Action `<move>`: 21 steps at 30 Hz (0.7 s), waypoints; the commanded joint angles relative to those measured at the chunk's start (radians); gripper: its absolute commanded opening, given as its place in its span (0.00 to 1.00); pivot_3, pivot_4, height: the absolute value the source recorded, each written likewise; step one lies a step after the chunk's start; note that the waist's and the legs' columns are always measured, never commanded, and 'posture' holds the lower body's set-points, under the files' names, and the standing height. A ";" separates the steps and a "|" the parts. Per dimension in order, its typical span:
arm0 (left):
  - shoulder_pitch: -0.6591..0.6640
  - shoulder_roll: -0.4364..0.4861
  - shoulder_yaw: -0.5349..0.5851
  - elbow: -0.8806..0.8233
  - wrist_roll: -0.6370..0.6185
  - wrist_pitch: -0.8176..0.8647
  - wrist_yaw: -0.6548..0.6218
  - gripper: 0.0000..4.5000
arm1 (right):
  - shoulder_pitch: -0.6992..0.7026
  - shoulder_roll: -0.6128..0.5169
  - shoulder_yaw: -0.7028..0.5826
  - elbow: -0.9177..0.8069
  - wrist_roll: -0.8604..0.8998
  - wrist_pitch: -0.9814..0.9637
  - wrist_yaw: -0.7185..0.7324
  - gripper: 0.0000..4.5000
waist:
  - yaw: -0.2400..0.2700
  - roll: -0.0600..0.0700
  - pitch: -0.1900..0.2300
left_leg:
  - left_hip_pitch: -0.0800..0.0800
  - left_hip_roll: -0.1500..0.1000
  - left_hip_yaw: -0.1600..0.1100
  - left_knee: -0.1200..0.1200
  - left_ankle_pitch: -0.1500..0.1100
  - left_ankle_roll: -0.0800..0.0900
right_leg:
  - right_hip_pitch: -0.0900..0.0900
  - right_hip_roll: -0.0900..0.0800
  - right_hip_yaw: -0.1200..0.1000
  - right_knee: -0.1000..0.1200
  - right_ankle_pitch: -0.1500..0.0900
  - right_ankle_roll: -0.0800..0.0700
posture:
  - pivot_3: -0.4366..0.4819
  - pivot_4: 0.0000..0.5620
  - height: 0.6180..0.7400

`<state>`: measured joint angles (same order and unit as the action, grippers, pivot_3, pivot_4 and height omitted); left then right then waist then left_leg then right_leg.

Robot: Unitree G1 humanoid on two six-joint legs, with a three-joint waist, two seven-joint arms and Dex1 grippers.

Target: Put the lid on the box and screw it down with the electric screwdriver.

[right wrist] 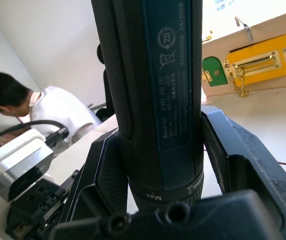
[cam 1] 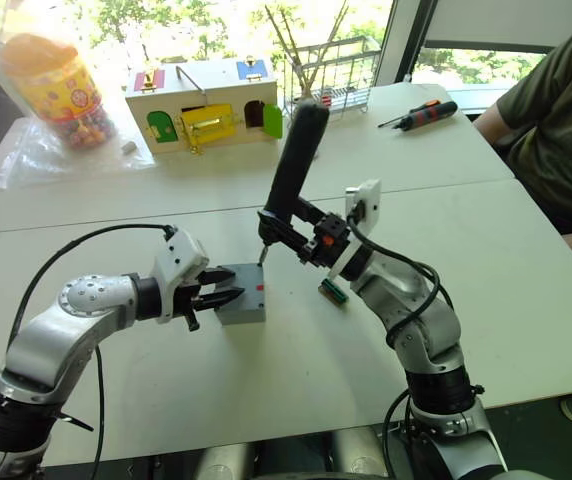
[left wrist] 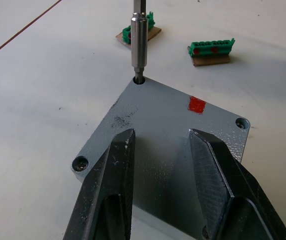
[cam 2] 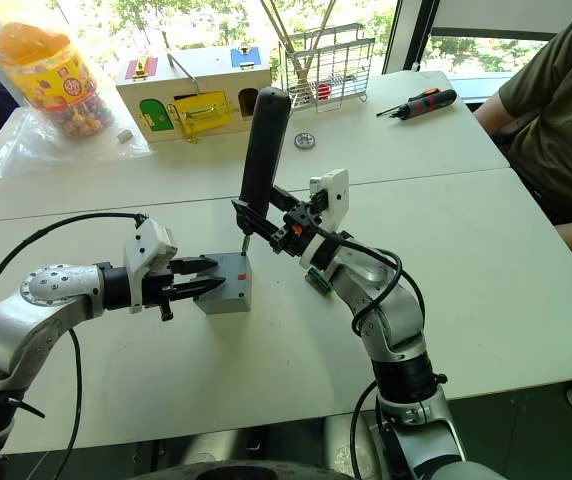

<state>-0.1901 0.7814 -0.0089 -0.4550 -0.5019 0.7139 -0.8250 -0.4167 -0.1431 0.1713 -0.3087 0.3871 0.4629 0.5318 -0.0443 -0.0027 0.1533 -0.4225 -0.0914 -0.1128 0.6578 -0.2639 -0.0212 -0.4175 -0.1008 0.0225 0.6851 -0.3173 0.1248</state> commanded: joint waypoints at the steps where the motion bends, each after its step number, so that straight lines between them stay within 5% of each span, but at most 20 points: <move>1: 0.009 0.014 -0.016 0.012 0.020 0.006 -0.003 0.38 | -0.023 -0.034 0.089 -0.006 -0.054 0.020 0.030 0.42 | 0.000 0.000 0.000 | 0.002 0.000 0.000 -0.001 0.000 0.000 | 0.002 0.000 0.000 0.000 0.000 0.000 | 0.48 0.27 1.00; 5: 0.010 0.007 -0.021 0.016 0.026 0.001 -0.001 0.38 | -0.037 -0.056 0.155 0.044 -0.113 0.010 0.044 0.42 | 0.001 0.000 -0.003 | 0.018 0.001 0.001 -0.009 0.000 0.000 | 0.014 0.000 0.001 -0.004 0.000 0.000 | 0.48 0.27 1.00; 21: -0.002 -0.016 -0.032 0.028 0.043 -0.006 0.003 0.38 | -0.004 -0.033 0.172 0.153 -0.160 0.006 0.033 0.42 | 0.004 -0.001 -0.019 | 0.024 0.001 0.000 -0.012 -0.001 0.001 | 0.021 0.000 0.002 -0.006 0.000 0.000 | 0.48 0.27 1.00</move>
<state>-0.1893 0.7693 -0.0333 -0.4297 -0.4652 0.7112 -0.8231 -0.4706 -0.1653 0.2915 -0.2376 0.2560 0.4259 0.5482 -0.0407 -0.0038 0.1345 -0.3930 -0.0904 -0.1129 0.6442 -0.2658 -0.0190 -0.3936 -0.1002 0.0240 0.6737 -0.3180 0.1242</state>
